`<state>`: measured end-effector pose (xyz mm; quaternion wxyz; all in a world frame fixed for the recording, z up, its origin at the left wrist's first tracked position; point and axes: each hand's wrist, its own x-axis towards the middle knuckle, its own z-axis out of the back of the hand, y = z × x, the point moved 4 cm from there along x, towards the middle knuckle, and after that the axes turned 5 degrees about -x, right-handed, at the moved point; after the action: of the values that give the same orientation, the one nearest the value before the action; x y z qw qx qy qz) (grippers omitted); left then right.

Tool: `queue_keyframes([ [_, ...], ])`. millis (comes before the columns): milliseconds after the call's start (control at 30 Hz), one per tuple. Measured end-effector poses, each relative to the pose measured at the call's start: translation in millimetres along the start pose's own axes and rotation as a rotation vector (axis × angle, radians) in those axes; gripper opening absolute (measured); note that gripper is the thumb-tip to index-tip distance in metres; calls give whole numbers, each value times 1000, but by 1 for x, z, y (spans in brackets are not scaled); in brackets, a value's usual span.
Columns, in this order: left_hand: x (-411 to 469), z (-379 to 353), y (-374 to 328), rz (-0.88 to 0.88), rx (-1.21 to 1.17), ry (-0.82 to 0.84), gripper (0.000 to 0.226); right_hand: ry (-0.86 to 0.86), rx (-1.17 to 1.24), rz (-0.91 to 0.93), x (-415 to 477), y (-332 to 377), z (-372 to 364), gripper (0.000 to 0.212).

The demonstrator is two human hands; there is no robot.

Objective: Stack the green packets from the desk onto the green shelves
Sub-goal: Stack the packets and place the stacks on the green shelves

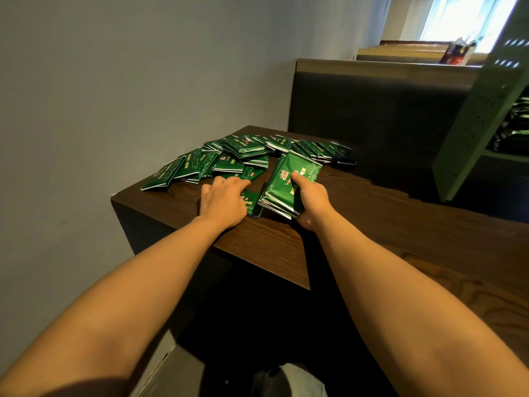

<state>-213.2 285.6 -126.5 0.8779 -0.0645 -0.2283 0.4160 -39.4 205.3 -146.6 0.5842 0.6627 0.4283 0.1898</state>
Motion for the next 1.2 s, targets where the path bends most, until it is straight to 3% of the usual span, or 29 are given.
queue_keyframes([
  [233, 12, 5, -19, -3, 118, 278, 50, 36, 56, -6, -3, 2, 2, 34],
  [367, 16, 14, -22, 149, 5, 232, 37, 31, 52, -11, -4, 2, 3, 35],
  [567, 22, 24, -12, 397, -474, 32, 22, 8, 9, -25, -2, 0, 5, 50],
  [667, 22, 28, -18, 453, -745, -43, 25, -13, 5, -28, -4, 2, 7, 39],
  [800, 12, 21, -35, 503, -1021, -42, 29, 28, 92, -61, -7, 3, 6, 28],
  [1000, 4, 2, -58, 563, -1205, -3, 21, 68, 136, -34, -10, 3, 2, 38],
  [1067, 9, 2, -58, 531, -1178, -28, 23, 47, 127, -32, -9, 3, 1, 37],
  [1200, 15, 5, -33, 380, -786, -194, 21, 18, 124, -45, -4, 5, 5, 34],
])
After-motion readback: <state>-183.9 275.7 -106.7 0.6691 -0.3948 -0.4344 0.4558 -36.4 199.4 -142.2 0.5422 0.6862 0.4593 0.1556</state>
